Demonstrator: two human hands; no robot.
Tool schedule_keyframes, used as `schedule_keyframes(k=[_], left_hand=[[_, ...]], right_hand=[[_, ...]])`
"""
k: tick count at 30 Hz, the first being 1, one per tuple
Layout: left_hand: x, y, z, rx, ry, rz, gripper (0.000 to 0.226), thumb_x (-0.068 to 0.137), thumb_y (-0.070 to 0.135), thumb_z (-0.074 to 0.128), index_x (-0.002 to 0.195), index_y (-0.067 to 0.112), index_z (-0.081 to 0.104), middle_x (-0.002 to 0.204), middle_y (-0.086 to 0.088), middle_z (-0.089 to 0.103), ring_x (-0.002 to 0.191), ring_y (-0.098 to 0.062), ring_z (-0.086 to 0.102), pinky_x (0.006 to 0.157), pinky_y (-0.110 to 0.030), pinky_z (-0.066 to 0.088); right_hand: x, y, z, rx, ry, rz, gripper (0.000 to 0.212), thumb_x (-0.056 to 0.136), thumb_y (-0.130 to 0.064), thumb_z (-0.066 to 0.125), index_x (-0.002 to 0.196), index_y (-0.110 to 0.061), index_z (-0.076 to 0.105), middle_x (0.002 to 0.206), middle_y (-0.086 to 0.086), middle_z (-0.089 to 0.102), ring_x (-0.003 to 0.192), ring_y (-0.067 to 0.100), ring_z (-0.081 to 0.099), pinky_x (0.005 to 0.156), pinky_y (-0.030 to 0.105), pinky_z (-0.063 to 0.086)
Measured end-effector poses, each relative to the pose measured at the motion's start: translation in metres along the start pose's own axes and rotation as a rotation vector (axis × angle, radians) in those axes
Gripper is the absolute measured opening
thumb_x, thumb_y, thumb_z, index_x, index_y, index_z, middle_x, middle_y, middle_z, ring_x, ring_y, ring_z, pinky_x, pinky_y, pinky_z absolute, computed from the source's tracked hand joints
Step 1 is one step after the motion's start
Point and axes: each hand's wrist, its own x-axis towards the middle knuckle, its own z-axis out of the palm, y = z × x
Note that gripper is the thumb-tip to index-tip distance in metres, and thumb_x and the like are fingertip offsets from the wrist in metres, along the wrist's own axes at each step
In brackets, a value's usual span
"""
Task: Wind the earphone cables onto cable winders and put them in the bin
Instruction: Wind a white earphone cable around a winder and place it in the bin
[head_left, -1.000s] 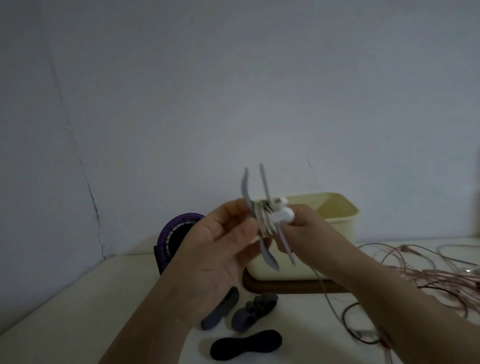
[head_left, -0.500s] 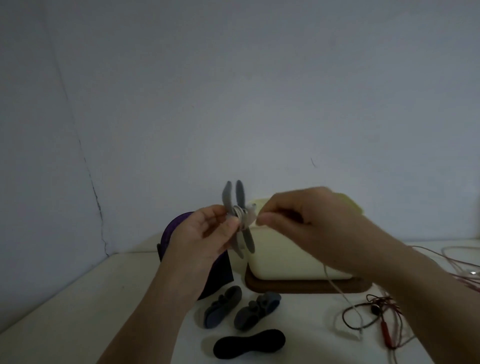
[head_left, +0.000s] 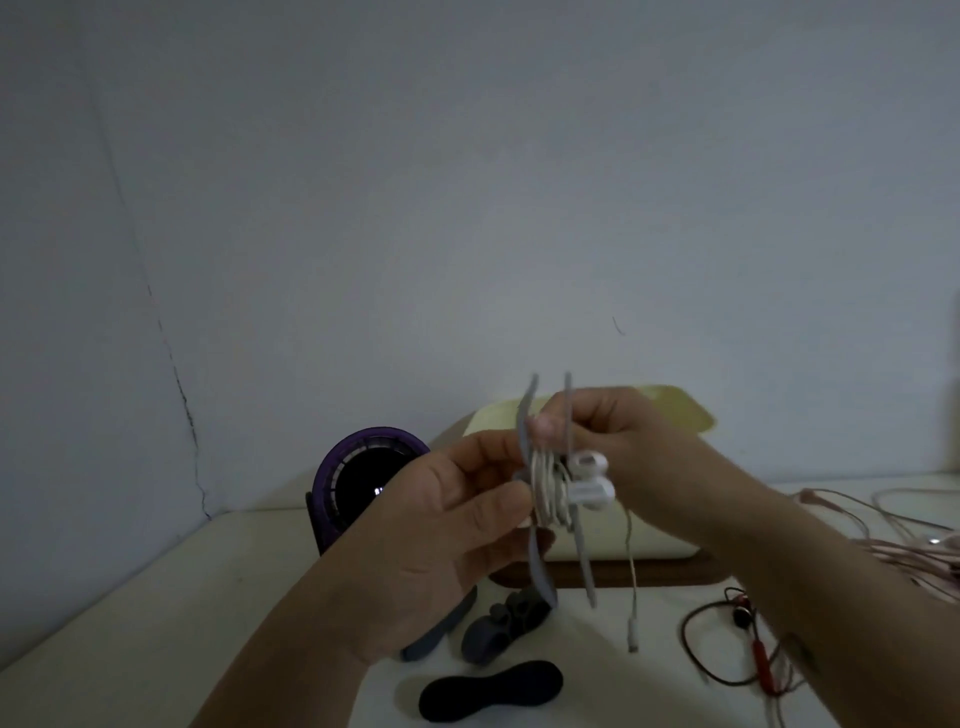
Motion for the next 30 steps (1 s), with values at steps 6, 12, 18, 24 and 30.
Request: schedule_keyframes(k=[6,12,18,24,30], left_hand=[[0.011,0.001,-0.011,-0.23,0.251,0.234,0.067,0.039,0.023,0.098,0.099,0.004,0.076,0.105,-0.014,0.072,0.086,-0.019,0.072,0.074,-0.029,0.06],[0.012,0.0,-0.022,-0.199,0.509,0.312,0.032,0.073,0.018,0.067,0.103,0.006,0.07,0.098,-0.008,0.073,0.083,-0.012,0.069,0.068,-0.022,0.057],[0.01,-0.006,-0.027,0.23,0.602,0.195,0.016,0.087,0.007,0.057,0.1,0.008,0.066,0.095,-0.005,0.074,0.085,-0.014,0.07,0.07,-0.022,0.057],[0.003,-0.006,-0.018,0.363,0.275,-0.046,0.031,0.072,0.014,0.067,0.102,0.009,0.064,0.09,-0.003,0.073,0.084,-0.017,0.068,0.076,-0.03,0.058],[0.001,-0.003,-0.008,0.221,0.102,-0.099,0.054,0.066,0.013,0.075,0.116,0.001,0.057,0.103,-0.012,0.069,0.092,-0.025,0.065,0.083,-0.036,0.056]], right_hand=[[0.003,0.014,0.017,-0.197,0.068,0.11,0.036,0.094,-0.034,0.052,0.081,-0.003,0.066,0.055,0.0,0.035,0.046,0.008,0.026,0.047,0.022,0.024],[-0.004,-0.01,0.021,-0.493,-0.086,0.055,0.028,0.097,-0.027,0.05,0.092,-0.009,0.072,0.041,-0.02,0.044,0.043,-0.001,0.043,0.047,0.01,0.032],[-0.008,-0.035,0.007,-0.633,0.004,-0.055,0.021,0.09,-0.037,0.053,0.078,-0.027,0.067,0.05,-0.02,0.051,0.044,0.002,0.042,0.046,0.013,0.034],[-0.008,-0.04,-0.016,-0.588,0.186,-0.129,0.03,0.08,-0.049,0.054,0.073,-0.024,0.067,0.043,-0.01,0.043,0.039,0.005,0.036,0.042,0.014,0.029],[-0.004,-0.022,-0.019,-0.277,0.215,-0.039,0.034,0.069,-0.055,0.057,0.065,-0.023,0.066,0.049,-0.008,0.038,0.048,0.011,0.031,0.047,0.019,0.028]])
